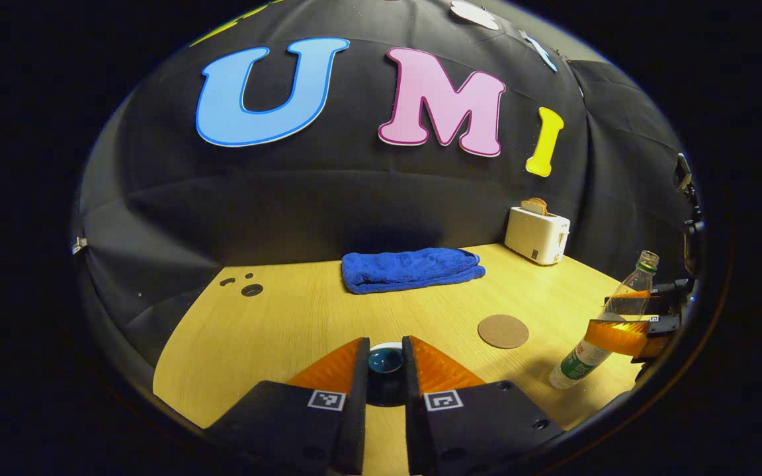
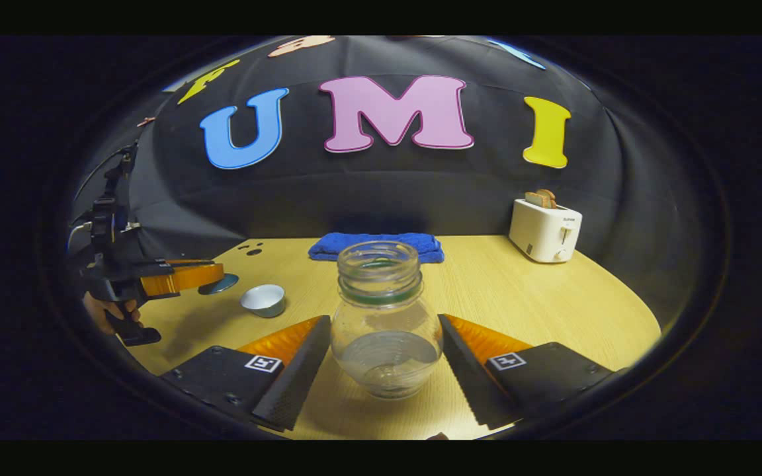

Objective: Open the teacup lid with one hand, grasp the water bottle and pour water into the teacup with the other hand; after pouring, place the water bottle on the coaster and then close the teacup lid.

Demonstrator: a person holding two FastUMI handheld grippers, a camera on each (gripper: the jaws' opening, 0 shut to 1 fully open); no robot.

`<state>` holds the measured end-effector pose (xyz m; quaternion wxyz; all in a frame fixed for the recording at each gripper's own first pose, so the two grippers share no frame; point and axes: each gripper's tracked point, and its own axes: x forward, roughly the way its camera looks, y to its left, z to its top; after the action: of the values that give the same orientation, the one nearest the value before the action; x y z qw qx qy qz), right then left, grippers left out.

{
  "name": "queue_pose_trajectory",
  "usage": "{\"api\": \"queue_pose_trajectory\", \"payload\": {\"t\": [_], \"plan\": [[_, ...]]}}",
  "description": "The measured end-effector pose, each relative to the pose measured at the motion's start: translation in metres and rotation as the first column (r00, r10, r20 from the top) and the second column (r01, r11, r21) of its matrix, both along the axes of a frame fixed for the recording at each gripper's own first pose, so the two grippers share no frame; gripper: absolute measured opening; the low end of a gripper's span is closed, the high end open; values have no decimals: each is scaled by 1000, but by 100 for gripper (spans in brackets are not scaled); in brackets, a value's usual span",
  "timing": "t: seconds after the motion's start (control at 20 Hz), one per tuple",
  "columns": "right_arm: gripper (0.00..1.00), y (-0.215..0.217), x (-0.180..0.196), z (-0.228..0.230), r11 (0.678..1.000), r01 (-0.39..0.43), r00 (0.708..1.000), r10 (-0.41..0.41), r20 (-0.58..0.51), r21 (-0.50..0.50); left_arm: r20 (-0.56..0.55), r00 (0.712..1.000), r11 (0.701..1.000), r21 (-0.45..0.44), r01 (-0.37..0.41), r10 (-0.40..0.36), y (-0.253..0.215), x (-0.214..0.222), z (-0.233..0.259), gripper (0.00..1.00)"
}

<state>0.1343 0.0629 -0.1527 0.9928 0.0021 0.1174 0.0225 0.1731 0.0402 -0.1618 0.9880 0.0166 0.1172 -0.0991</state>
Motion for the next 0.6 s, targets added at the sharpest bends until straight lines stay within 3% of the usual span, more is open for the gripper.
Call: {"api": "queue_pose_trajectory", "payload": {"t": [0.15,0.4,0.6], "plan": [[83,2,4,-7,1000,-18,1000,19,1,-24,-2,1000,1000,-19,-7,7,-1,-3,1,29],[80,12,10,-5,996,-75,997,75,7,-52,-1,999,999,-21,-35,35,7,-9,4,25],[76,11,16,7,989,-90,996,92,15,-114,14,998,998,-23,-58,58,13,-17,11,29]]}}
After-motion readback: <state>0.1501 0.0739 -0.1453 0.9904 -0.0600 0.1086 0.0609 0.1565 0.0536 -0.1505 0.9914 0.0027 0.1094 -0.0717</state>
